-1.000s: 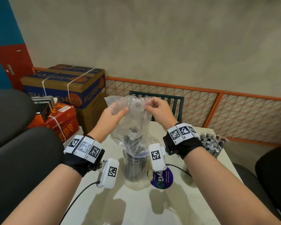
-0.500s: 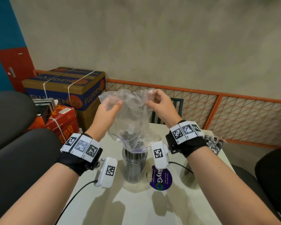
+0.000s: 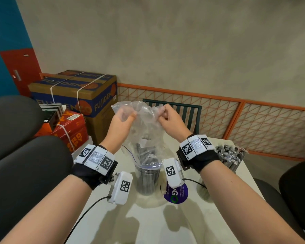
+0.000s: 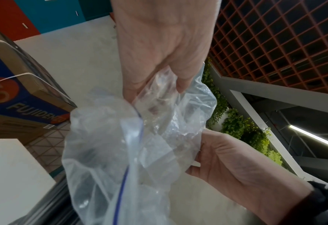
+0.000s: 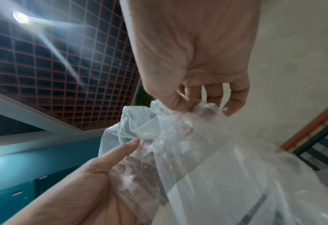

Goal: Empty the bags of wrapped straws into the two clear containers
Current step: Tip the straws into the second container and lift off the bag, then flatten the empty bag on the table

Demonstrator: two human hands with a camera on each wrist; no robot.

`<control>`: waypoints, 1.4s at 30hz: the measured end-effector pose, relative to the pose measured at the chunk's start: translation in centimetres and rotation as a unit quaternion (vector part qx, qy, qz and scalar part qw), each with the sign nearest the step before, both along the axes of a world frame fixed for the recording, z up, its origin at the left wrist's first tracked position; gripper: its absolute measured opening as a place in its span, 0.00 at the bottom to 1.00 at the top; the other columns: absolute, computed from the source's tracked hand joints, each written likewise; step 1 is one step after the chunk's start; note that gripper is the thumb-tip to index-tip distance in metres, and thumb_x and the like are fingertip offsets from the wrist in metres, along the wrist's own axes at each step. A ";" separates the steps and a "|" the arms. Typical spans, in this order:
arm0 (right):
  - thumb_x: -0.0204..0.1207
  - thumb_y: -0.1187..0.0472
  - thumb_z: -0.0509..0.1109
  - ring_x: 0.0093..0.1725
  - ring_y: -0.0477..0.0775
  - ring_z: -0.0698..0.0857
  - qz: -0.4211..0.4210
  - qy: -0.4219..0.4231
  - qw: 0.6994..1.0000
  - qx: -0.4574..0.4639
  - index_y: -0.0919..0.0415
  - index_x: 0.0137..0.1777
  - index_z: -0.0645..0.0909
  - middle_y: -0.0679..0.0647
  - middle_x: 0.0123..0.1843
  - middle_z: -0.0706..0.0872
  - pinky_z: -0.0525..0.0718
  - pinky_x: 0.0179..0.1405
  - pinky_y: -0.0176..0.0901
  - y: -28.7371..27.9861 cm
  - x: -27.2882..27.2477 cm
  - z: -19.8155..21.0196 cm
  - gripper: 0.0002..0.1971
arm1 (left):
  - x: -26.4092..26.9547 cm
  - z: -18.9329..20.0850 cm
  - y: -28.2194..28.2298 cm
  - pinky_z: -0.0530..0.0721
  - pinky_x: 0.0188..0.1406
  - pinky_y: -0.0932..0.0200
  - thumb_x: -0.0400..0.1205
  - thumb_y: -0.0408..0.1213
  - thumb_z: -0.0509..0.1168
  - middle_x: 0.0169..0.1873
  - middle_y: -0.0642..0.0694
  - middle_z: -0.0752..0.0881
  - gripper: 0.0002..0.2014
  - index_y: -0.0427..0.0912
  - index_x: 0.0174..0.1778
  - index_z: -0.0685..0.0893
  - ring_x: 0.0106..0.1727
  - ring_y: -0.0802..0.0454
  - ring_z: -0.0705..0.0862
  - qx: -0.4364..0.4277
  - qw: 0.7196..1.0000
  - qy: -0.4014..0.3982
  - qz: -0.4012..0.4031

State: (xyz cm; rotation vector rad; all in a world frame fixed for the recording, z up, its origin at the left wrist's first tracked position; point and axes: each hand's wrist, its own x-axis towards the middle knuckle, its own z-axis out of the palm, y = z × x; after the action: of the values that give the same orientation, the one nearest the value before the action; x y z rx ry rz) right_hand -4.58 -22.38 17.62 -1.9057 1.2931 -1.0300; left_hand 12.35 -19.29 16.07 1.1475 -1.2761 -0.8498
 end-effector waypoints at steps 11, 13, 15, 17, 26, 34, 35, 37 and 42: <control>0.81 0.64 0.63 0.40 0.48 0.81 -0.047 -0.197 0.974 -0.102 0.58 0.52 0.73 0.50 0.42 0.82 0.80 0.37 0.39 2.5 -3.1 7.7 0.03 | -1.9 4.7 1.3 0.77 0.66 0.57 0.79 0.46 0.66 0.56 0.53 0.83 0.23 0.44 0.70 0.75 0.59 0.59 0.81 -0.010 0.994 -0.095 -0.046; 0.78 0.55 0.68 0.46 0.46 0.81 -0.042 -0.182 0.980 -0.066 0.57 0.58 0.73 0.48 0.48 0.82 0.81 0.43 0.38 3.8 -4.1 6.9 0.13 | -3.0 4.5 1.7 0.81 0.57 0.57 0.83 0.39 0.62 0.44 0.51 0.86 0.09 0.41 0.54 0.84 0.47 0.59 0.84 -0.020 0.997 -0.070 -0.023; 0.72 0.47 0.72 0.57 0.43 0.82 -0.028 -0.068 0.997 -0.019 0.55 0.65 0.71 0.44 0.58 0.82 0.81 0.57 0.40 5.8 -5.3 5.0 0.25 | -4.0 3.9 2.1 0.81 0.48 0.54 0.84 0.38 0.59 0.38 0.47 0.85 0.10 0.44 0.41 0.83 0.41 0.53 0.84 -0.035 0.998 -0.045 0.018; 0.72 0.47 0.72 0.60 0.40 0.81 -0.007 0.044 0.998 0.034 0.54 0.69 0.67 0.39 0.62 0.80 0.80 0.59 0.34 8.0 -6.1 2.2 0.28 | -4.8 3.2 2.6 0.77 0.41 0.56 0.85 0.36 0.57 0.33 0.48 0.82 0.12 0.46 0.35 0.78 0.36 0.53 0.80 -0.047 0.998 -0.016 0.045; 0.80 0.41 0.57 0.41 0.59 0.83 -0.126 0.258 0.954 0.083 0.55 0.53 0.69 0.56 0.37 0.83 0.80 0.41 0.51 13.6 -12.1 -4.3 0.17 | -7.5 1.1 6.1 0.72 0.36 0.70 0.88 0.40 0.51 0.33 0.54 0.74 0.12 0.45 0.40 0.74 0.36 0.61 0.73 -0.040 0.998 -0.020 0.041; 0.61 0.34 0.71 0.79 0.44 0.58 -0.157 0.153 0.976 0.017 0.43 0.81 0.36 0.47 0.84 0.54 0.62 0.78 0.48 19.1 -16.1 0.7 0.57 | -11.2 -1.8 8.9 0.72 0.37 0.69 0.88 0.41 0.49 0.38 0.60 0.77 0.15 0.41 0.60 0.78 0.41 0.63 0.78 -0.007 0.972 -0.217 -0.089; 0.63 0.35 0.72 0.80 0.46 0.60 -0.153 0.186 0.970 0.017 0.43 0.82 0.39 0.48 0.83 0.56 0.62 0.79 0.51 19.3 -16.0 0.5 0.55 | -12.1 -2.4 9.3 0.72 0.38 0.74 0.88 0.42 0.49 0.38 0.62 0.78 0.15 0.41 0.61 0.78 0.40 0.70 0.78 0.001 0.968 -0.223 -0.119; 0.71 0.39 0.70 0.76 0.53 0.70 -0.133 0.234 0.962 0.043 0.47 0.80 0.54 0.52 0.77 0.71 0.71 0.73 0.58 18.3 -14.9 -0.5 0.41 | -13.0 -3.1 9.8 0.76 0.43 0.74 0.87 0.44 0.51 0.39 0.63 0.80 0.15 0.43 0.62 0.77 0.39 0.73 0.80 0.008 0.964 -0.213 -0.160; 0.82 0.59 0.61 0.44 0.64 0.84 -0.219 0.219 0.950 -0.034 0.64 0.53 0.77 0.60 0.41 0.85 0.75 0.37 0.49 17.7 -17.0 -2.6 0.08 | -13.6 -8.3 11.7 0.79 0.59 0.61 0.71 0.55 0.72 0.57 0.64 0.81 0.27 0.58 0.64 0.73 0.58 0.63 0.82 0.115 0.903 -0.229 -0.346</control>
State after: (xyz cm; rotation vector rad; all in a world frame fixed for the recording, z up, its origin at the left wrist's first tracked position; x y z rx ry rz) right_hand -21.57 -4.71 14.98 -2.0189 2.0260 -0.8864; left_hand -1.25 -7.56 7.74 1.1187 -2.0850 -1.3248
